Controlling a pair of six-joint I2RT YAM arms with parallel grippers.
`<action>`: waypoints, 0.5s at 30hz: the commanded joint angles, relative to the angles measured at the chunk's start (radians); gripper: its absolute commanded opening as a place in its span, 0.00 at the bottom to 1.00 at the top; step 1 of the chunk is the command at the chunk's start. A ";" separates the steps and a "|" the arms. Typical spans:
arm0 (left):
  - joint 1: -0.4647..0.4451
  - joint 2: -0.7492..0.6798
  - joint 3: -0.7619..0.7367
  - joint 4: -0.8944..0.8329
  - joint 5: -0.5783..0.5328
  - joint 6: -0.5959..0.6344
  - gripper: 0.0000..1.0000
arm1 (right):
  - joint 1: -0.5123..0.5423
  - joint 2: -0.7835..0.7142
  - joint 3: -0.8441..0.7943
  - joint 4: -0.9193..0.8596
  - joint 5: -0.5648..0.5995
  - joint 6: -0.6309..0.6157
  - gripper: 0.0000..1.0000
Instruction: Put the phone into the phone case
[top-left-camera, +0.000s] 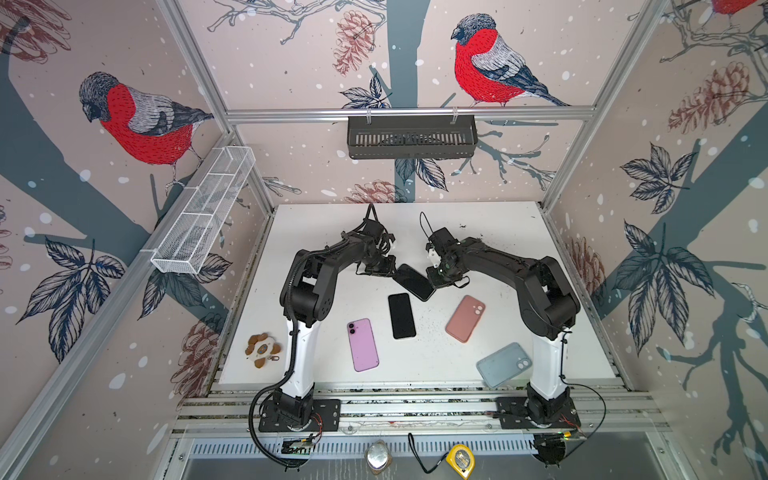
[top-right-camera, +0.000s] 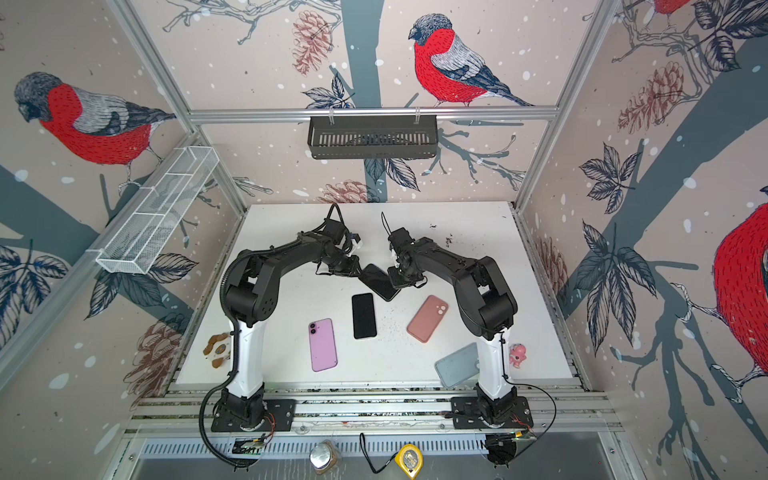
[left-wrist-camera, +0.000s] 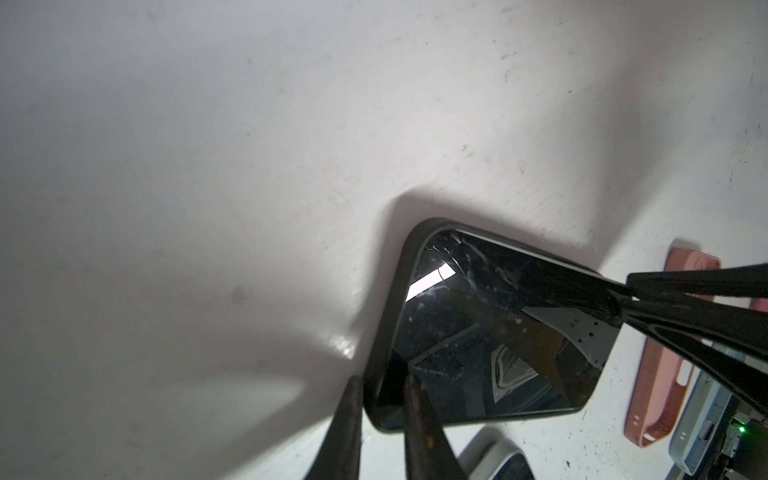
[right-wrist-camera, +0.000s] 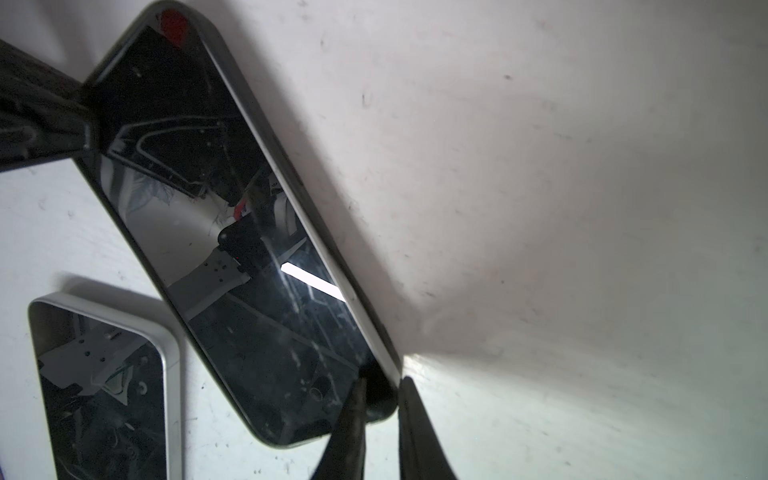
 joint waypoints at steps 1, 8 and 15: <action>-0.007 0.012 -0.004 -0.081 -0.040 0.025 0.19 | 0.005 0.024 0.001 -0.063 0.000 -0.027 0.16; -0.007 0.012 -0.001 -0.085 -0.045 0.027 0.19 | 0.006 0.023 0.041 -0.107 0.008 -0.042 0.16; -0.007 0.012 -0.001 -0.085 -0.047 0.027 0.19 | 0.006 0.025 0.081 -0.123 0.006 -0.048 0.16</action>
